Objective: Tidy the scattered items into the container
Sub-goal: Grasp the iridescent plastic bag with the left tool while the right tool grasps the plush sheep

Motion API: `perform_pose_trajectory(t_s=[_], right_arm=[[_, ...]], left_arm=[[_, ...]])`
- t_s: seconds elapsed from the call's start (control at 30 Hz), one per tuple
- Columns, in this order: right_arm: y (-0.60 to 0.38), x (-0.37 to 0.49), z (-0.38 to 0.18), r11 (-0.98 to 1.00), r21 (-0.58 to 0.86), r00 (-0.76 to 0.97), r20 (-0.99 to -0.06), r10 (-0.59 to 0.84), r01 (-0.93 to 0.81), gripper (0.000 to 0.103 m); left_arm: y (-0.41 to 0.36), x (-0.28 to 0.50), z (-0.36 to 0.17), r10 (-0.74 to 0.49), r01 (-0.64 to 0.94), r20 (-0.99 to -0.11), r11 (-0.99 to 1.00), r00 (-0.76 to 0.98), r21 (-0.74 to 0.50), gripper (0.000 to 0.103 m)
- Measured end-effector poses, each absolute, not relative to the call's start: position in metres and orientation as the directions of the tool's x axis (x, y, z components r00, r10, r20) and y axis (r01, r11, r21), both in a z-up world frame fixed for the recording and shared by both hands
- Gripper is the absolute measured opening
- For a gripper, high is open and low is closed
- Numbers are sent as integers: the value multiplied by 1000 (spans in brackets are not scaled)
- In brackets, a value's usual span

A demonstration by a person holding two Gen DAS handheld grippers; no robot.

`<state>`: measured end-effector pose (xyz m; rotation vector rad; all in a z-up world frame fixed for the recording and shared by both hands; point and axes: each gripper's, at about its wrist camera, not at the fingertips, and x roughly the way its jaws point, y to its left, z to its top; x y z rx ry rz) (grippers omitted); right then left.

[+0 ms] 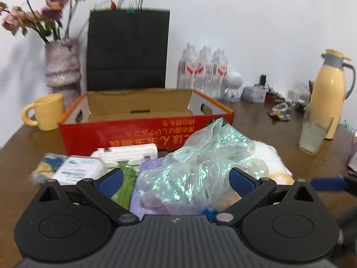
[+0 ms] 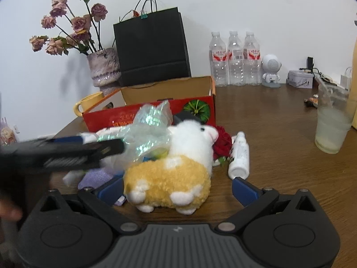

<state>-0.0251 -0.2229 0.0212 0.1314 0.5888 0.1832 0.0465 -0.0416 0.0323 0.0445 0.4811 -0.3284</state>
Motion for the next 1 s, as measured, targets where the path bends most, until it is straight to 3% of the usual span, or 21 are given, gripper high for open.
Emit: perform_pose_trajectory(t_s=[0.03, 0.07, 0.1, 0.23, 0.33, 0.47, 0.5, 0.53, 0.63, 0.8, 0.83, 0.9, 0.93, 0.97, 1.0], right_arm=[[-222, -24, 17, 975, 178, 811, -546, 211, -134, 103], [-222, -24, 14, 975, 180, 807, -550, 213, -134, 103], [-222, -23, 11, 974, 181, 804, -554, 213, -134, 103], [-227, -16, 9, 958, 253, 828, -504, 248, -133, 103], [-231, -2, 5, 922, 357, 816, -481, 322, -153, 98], [-229, -2, 5, 928, 347, 815, -494, 303, -134, 72], [-230, -11, 9, 932, 334, 827, -478, 295, -139, 51], [-231, -22, 13, 938, 313, 842, -458, 285, -148, 44], [-243, -54, 16, 945, 290, 878, -399, 264, -151, 44], [-266, -89, 14, 943, 295, 861, -428, 273, -152, 44], [-269, -95, 14, 944, 285, 857, -431, 282, -167, 45], [-271, -97, 11, 948, 272, 856, -438, 275, -166, 48], [-271, -98, 10, 952, 267, 859, -441, 260, -151, 58], [-271, -98, 9, 954, 265, 862, -442, 249, -139, 67], [-270, -98, 7, 954, 270, 865, -438, 244, -132, 86]], left_arm=[[-43, 48, 30, -302, 326, -468, 945, 831, -31, 73], [-43, 48, 30, -302, 326, -477, 945, 825, -34, 34], [-42, 47, 29, -301, 324, -487, 945, 820, -39, 21], [-18, 25, 39, -367, 349, -381, 930, 848, -119, 6], [-2, 12, 52, -354, 317, -340, 935, 871, -162, 3], [10, -4, 61, -368, 319, -315, 927, 875, -199, 3], [11, -9, 60, -370, 319, -326, 927, 870, -199, 3], [10, -12, 59, -374, 323, -338, 926, 864, -197, 3], [8, -23, 50, -406, 348, -372, 912, 835, -215, 3], [17, -74, 32, -420, 357, -395, 906, 817, -227, 5], [12, -83, 29, -414, 368, -397, 910, 819, -190, 12], [-1, -93, 23, -387, 380, -400, 919, 831, -99, 54], [-7, -94, 21, -368, 380, -396, 923, 841, -51, 85], [-14, -95, 19, -350, 379, -390, 925, 852, -3, 90], [-20, -96, 17, -332, 377, -384, 925, 862, 45, 89]])
